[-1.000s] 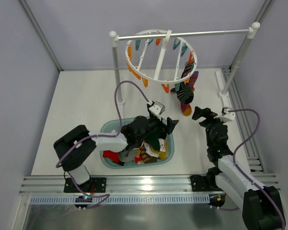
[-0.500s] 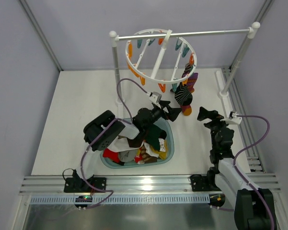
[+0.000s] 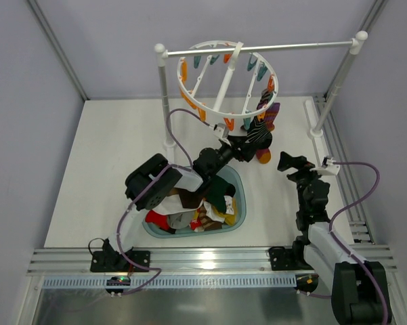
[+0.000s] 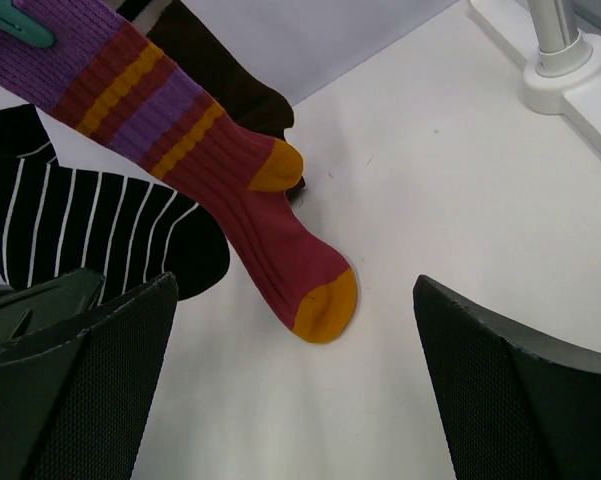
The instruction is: Remove the socks clipped to the hanger
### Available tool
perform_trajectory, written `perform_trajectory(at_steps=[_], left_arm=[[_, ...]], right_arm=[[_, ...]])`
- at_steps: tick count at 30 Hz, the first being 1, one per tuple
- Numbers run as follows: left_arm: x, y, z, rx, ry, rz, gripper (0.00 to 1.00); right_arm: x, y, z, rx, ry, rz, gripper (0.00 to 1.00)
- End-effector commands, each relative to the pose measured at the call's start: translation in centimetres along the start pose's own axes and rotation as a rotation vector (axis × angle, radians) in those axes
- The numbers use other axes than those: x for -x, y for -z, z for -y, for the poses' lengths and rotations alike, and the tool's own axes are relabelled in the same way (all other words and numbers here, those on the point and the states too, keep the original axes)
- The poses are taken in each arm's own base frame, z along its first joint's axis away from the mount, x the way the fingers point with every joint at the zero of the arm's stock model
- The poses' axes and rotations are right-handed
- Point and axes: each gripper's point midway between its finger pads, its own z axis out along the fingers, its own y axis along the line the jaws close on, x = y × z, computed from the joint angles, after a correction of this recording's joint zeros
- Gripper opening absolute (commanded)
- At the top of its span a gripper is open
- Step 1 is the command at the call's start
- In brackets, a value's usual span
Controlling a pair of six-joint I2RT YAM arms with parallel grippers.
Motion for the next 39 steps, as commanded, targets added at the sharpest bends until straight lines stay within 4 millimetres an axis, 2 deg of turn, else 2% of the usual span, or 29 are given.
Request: perform_trajectory(at_steps=[1, 3, 5, 6, 7, 9, 10, 11, 18, 22, 25, 28, 29, 30, 32, 33, 34, 35, 36, 39], left_arm=[[6.1, -0.8, 3.4, -0.135, 0.028, 0.245, 0.70], [5.9, -0.7, 3.6, -0.144, 0.037, 0.237, 0.56], [6.1, -0.7, 3.8, -0.150, 0.042, 0.237, 0.33], [6.1, -0.6, 3.9, -0.153, 0.043, 0.235, 0.33], [6.1, -0.6, 4.0, -0.157, 0.044, 0.235, 0.22], [6.1, -0.6, 4.2, -0.161, 0.050, 0.232, 0.12], [6.1, -0.6, 4.1, -0.161, 0.049, 0.232, 0.03], [6.1, -0.5, 4.1, -0.159, 0.051, 0.231, 0.00], [6.4, 1.1, 4.6, -0.149, 0.041, 0.211, 0.00], [6.0, 2.7, 4.8, -0.137, 0.035, 0.179, 0.00], [6.2, 3.7, 5.0, -0.133, 0.025, 0.169, 0.00], [6.0, 4.5, 5.7, -0.150, 0.011, 0.150, 0.00], [6.4, 4.6, 5.9, -0.155, 0.008, 0.156, 0.00], [6.2, 4.9, 5.9, -0.156, 0.006, 0.147, 0.00], [6.2, 5.1, 6.1, -0.163, 0.003, 0.141, 0.00], [6.4, 5.3, 6.2, -0.165, 0.000, 0.141, 0.00], [6.2, 5.5, 6.3, -0.171, -0.002, 0.132, 0.00], [6.0, 5.6, 6.3, -0.172, -0.002, 0.127, 0.00], [6.1, 5.7, 6.4, -0.176, -0.001, 0.124, 0.00], [5.9, 6.0, 6.4, -0.178, 0.000, 0.118, 0.00]], right_arm=[[1.7, -0.4, -1.2, 0.046, -0.015, 0.064, 1.00], [1.6, -0.4, -1.3, 0.055, -0.010, 0.058, 1.00], [1.5, -0.4, -1.5, 0.065, 0.002, 0.055, 1.00], [1.6, -0.4, -1.5, 0.067, 0.002, 0.058, 1.00], [1.5, -0.3, -1.5, 0.072, 0.014, 0.055, 1.00], [1.5, -0.2, -1.8, 0.091, 0.024, 0.057, 1.00], [1.5, -0.2, -1.9, 0.096, 0.026, 0.054, 1.00], [1.5, -0.2, -2.0, 0.102, 0.034, 0.055, 1.00], [1.0, -0.5, -2.5, 0.138, 0.048, 0.033, 1.00], [0.6, 0.0, -4.0, 0.228, 0.060, 0.018, 1.00], [1.2, 0.4, -4.7, 0.268, 0.071, 0.050, 1.00], [1.4, 0.6, -6.2, 0.318, 0.102, 0.046, 1.00], [0.9, 0.6, -6.7, 0.328, 0.111, 0.025, 1.00], [1.4, 0.5, -7.4, 0.337, 0.120, 0.034, 1.00], [1.3, 0.3, -7.4, 0.306, 0.160, 0.037, 1.00], [0.9, 0.5, -8.5, 0.331, 0.171, 0.028, 1.00], [1.7, 0.4, -9.3, 0.325, 0.179, 0.054, 1.00], [1.6, 0.3, -9.1, 0.298, 0.219, 0.053, 1.00], [1.9, 0.5, -10.9, 0.338, 0.223, 0.055, 1.00], [2.2, 0.6, -12.2, 0.357, 0.265, 0.056, 0.99]])
